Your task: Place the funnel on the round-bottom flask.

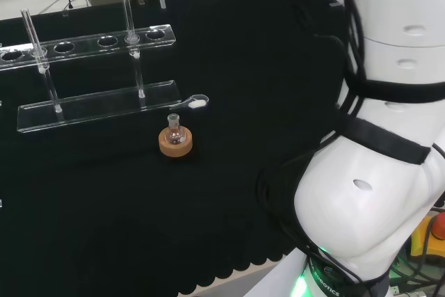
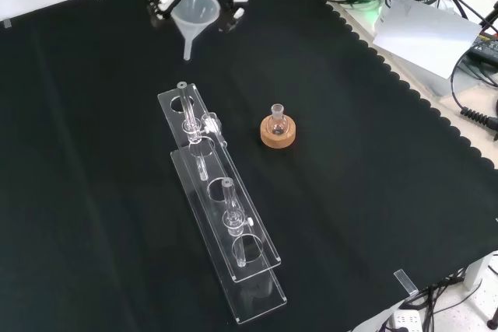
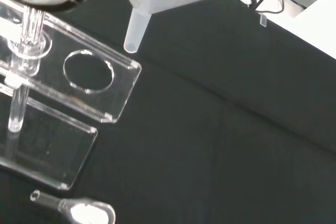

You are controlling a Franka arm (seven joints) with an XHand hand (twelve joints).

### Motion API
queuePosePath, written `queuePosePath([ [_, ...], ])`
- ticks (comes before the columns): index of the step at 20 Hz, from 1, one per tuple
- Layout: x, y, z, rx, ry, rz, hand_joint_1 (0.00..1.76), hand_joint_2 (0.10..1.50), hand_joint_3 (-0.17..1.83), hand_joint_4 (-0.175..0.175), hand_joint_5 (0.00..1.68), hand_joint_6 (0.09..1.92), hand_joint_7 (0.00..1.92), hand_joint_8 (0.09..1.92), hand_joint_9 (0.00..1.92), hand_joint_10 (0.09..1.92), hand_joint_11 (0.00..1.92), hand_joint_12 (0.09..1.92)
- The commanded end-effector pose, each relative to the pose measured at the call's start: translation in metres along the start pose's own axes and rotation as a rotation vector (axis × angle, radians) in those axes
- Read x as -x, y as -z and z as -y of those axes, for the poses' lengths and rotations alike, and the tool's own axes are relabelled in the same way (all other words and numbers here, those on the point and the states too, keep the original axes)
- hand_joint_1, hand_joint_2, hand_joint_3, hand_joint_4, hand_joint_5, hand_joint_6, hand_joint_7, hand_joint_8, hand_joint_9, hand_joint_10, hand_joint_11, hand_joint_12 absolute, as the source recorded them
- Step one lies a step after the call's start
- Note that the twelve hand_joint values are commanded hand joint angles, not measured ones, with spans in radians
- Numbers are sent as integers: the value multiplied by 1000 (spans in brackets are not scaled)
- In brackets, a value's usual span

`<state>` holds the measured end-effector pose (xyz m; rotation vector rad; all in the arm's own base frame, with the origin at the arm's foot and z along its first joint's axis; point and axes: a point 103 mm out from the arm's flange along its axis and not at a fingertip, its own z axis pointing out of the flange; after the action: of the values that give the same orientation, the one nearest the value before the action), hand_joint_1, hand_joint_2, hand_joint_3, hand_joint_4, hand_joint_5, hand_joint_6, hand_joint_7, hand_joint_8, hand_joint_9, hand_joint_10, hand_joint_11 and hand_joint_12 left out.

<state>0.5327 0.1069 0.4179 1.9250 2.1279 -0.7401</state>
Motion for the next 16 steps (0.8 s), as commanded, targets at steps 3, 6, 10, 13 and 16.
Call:
queuePosePath([
  [3,18,-11,47,-17,-28,-33,925,636,775,8,728,824,790,680,1200,487,757,1207],
  [6,6,-13,68,18,-47,-20,925,636,776,8,727,826,790,681,1201,488,758,1207],
  [10,13,-21,81,-14,-44,-42,925,635,778,7,726,829,790,682,1202,489,758,1207],
  [13,-4,-28,96,1,-58,-21,924,636,779,7,726,830,791,682,1203,490,759,1207],
  [16,-29,-40,111,-35,-64,-13,923,636,780,7,726,832,792,683,1203,490,759,1207],
])
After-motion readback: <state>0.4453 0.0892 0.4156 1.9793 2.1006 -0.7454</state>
